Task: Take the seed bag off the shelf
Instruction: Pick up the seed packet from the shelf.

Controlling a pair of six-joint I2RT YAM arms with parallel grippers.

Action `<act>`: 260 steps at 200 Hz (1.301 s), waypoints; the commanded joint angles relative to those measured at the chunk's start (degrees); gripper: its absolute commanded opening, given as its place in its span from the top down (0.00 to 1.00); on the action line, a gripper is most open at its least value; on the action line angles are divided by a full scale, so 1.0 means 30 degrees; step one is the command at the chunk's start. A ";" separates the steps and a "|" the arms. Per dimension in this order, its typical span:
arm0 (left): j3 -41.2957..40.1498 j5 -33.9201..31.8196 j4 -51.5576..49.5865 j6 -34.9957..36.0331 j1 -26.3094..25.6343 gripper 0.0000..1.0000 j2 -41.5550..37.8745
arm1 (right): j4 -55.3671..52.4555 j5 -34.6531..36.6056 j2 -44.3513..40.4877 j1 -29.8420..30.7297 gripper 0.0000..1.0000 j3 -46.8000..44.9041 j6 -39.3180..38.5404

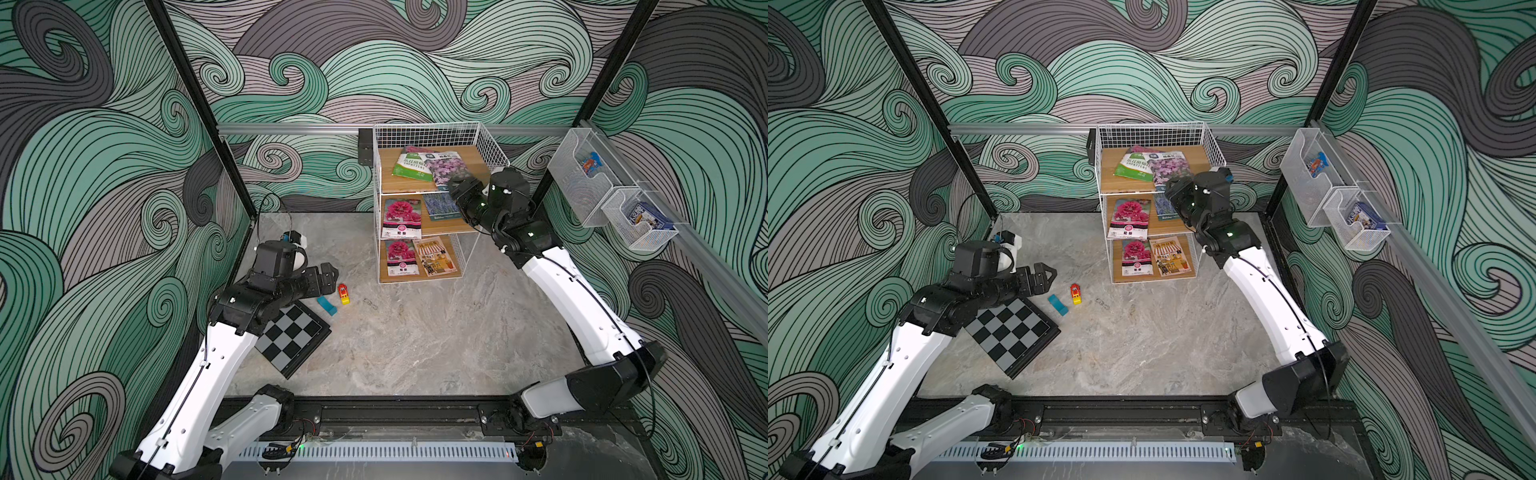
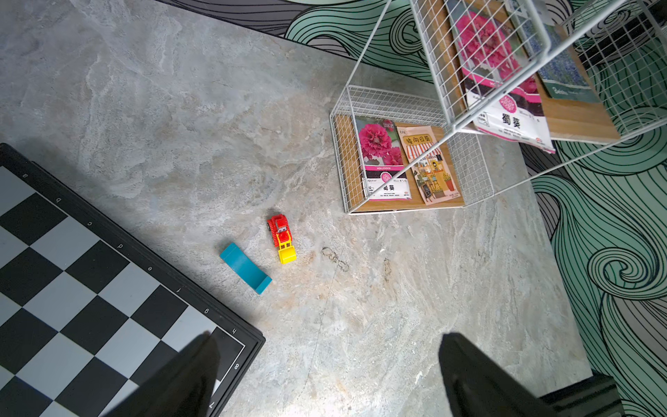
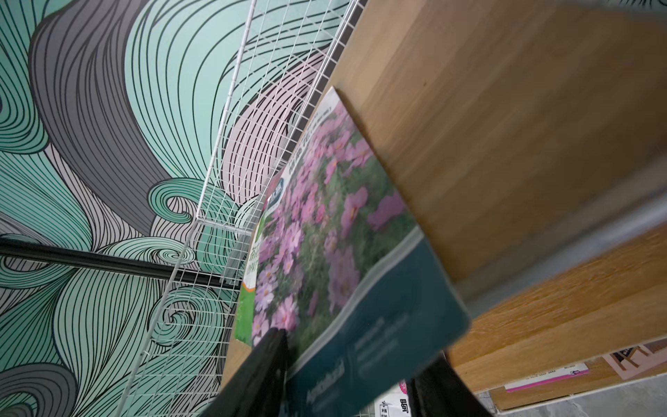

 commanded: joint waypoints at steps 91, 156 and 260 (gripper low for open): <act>-0.0191 0.0382 -0.0266 0.0583 -0.0049 0.01 -0.1049 | 0.0750 0.2969 0.0514 0.0900 0.41 -0.0016 0.1527; -0.0047 0.0435 -0.0608 0.1087 -0.0028 0.01 -0.1296 | 0.0960 0.3041 0.0819 0.1126 0.62 0.0484 0.1427; -0.0388 0.0728 -0.0766 0.1258 -0.0053 0.01 -0.1918 | 0.1345 0.1937 -0.0739 0.1312 0.89 -0.0453 0.1097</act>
